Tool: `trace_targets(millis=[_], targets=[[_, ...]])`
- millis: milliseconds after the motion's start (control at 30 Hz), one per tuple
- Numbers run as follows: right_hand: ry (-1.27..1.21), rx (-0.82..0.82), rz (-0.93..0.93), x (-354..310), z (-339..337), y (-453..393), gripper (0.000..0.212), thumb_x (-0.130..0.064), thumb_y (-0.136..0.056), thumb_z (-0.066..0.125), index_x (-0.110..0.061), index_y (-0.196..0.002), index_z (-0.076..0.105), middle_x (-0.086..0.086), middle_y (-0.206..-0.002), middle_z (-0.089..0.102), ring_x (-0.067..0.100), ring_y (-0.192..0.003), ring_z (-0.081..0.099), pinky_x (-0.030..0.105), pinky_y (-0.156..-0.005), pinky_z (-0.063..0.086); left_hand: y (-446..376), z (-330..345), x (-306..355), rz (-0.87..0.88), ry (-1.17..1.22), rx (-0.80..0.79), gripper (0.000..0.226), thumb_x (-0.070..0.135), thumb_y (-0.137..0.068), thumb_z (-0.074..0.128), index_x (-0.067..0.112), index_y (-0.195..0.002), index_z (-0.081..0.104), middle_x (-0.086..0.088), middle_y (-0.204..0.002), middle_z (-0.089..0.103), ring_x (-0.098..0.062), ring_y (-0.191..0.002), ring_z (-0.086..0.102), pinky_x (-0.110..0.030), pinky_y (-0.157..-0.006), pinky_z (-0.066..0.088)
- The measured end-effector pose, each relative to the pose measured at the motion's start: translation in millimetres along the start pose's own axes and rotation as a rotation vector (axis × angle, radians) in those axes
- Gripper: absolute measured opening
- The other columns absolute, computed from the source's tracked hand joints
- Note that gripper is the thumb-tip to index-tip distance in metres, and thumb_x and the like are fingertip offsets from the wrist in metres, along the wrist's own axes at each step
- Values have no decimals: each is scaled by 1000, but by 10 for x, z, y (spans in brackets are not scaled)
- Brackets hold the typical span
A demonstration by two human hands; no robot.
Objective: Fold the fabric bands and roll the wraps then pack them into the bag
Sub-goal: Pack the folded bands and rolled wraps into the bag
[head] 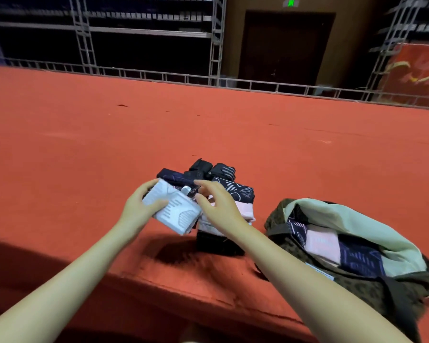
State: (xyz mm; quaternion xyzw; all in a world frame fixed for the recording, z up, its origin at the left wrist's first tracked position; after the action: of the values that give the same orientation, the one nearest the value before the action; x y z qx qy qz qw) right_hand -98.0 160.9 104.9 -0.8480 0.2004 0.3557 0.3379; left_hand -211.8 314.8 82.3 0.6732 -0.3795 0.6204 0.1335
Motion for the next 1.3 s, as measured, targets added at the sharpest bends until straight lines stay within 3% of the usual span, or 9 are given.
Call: trace_targets(millis=[133,333,567,733,800,933,1067,1200,1300], targets=[[-198,-74,10,-230,-103,-40,52,-39,-89,54,-32,-139,40,-8,-132,51,2,-118,49,28,-101,40,66,110,855,192,114,-24,49,13,-78,72,30,-121,55,18,-116,58,11,-88,59,-9,-68,48],[-466,88,-20,-324,-646,117,32,-18,-90,59,-28,-120,52,-10,-111,62,-1,-98,61,20,-82,50,125,727,1378,256,210,-35,37,15,-91,59,29,-124,53,10,-116,60,-4,-96,61,-20,-79,52],[-493,396,119,224,-1452,542,44,-27,-81,60,-20,-125,55,5,-120,64,23,-111,61,44,-95,49,188,1844,1344,81,402,-136,38,30,-102,31,31,-140,34,1,-142,42,-16,-126,46,-39,-107,37],[-545,566,246,709,-1921,897,35,-14,-91,56,-18,-126,53,4,-117,66,17,-103,64,34,-87,53,378,2632,1213,-58,455,-283,34,27,-100,38,32,-133,40,16,-107,58,0,-95,59,-16,-85,48],[-479,633,301,895,-2081,1022,34,-11,-93,53,-16,-127,51,3,-118,64,16,-104,62,32,-89,51,435,2948,1110,-126,455,-377,33,27,-97,45,24,-129,50,9,-111,63,-8,-100,62,-25,-93,49],[-363,660,470,1315,-2301,1271,27,-6,-91,50,-18,-114,55,0,-106,65,17,-94,63,32,-80,51,423,3296,905,51,-11,-458,38,16,-93,48,18,-131,51,-4,-125,57,-17,-113,53,-27,-95,40],[-244,433,735,1788,-2217,1553,21,-7,-90,52,-14,-110,58,6,-104,66,13,-81,62,19,-60,49,367,3354,511,250,-550,-443,44,18,-90,48,22,-133,48,-6,-129,49,-27,-123,38,-36,-104,32],[-116,379,770,1884,-2168,1536,19,-13,-90,52,-17,-108,56,4,-107,64,19,-96,61,31,-80,49,404,3359,106,254,-721,-519,42,21,-93,48,22,-135,48,-2,-145,35,-23,-134,24,-38,-110,28],[-64,364,783,1904,-2145,1439,27,-14,-89,51,-13,-116,56,5,-112,64,21,-101,60,34,-87,48,402,3251,50,183,-672,-389,62,19,-88,57,20,-144,31,-12,-149,19,-30,-136,15,-37,-111,22]])
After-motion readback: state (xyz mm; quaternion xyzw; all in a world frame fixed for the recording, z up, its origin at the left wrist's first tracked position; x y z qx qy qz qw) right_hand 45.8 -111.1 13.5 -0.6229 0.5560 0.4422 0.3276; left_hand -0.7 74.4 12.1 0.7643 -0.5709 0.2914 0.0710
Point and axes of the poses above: each hand's wrist, its own y-axis away from the middle knuckle, its own z-axis out of the palm, x = y × z, the point moved 7 cm from there along -y, towards the middle knuckle
